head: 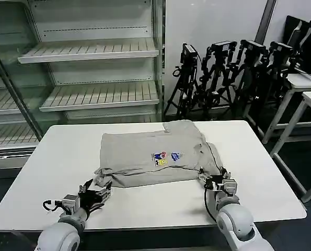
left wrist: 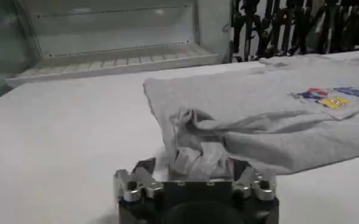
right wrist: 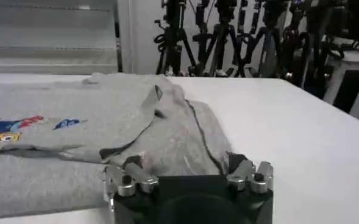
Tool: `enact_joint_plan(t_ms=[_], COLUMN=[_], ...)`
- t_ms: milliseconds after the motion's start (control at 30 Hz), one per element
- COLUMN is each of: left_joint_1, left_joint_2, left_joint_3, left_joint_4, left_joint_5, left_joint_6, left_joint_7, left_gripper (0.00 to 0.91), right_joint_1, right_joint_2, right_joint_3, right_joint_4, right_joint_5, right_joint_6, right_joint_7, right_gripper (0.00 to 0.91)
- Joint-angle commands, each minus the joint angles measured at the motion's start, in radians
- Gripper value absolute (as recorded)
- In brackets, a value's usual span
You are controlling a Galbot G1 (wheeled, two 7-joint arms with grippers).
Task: Fold and organize the clothes.
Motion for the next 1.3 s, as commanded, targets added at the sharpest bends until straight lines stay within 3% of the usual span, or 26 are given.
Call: enact_joint_plan(t_ms=[33,600,1167,1200,1233,1300], left_joint_1=[-0.002,0.066,0.442,0.467,0.481,0.508], left_joint_2=[-0.002,-0.014,-0.095,-0.096,-0.097,-0.096], left_joint_3=[0.000,-0.016,-0.083,-0.085,-0.086,-0.083], left_joint_4=[0.018,-0.077,-0.369,-0.373,-0.380,-0.387], left_joint_5=[-0.002,0.000,0.087,0.089,0.094,0.118], left_joint_6=[-0.006,-0.017,-0.021,-0.021,-0.021,-0.007], left_joint_7=[0.000,-0.001,-0.059,-0.065,-0.072,-0.082], left_gripper=[0.020,0.020,0.020,0.161,0.393,0.907], right_joint_1=[-0.009,-0.052,-0.444,-0.456,-0.487,-0.523], right_joint_2=[0.002,-0.020,-0.071,-0.072,-0.073,-0.070], right_joint_3=[0.004,0.009,0.132,0.135,0.144,0.150], right_joint_4=[-0.020,0.052,0.410,0.423,0.446,0.476], right_joint_5=[0.033,0.029,-0.083,-0.091,-0.095,-0.111], right_joint_6=[-0.024,-0.017,-0.017,-0.018,-0.024,-0.030], right_joint_7=[0.002,0.006,0.007,0.008,0.011,0.015], right_gripper=[0.000,0.000,0.000,0.161,0.907,0.907])
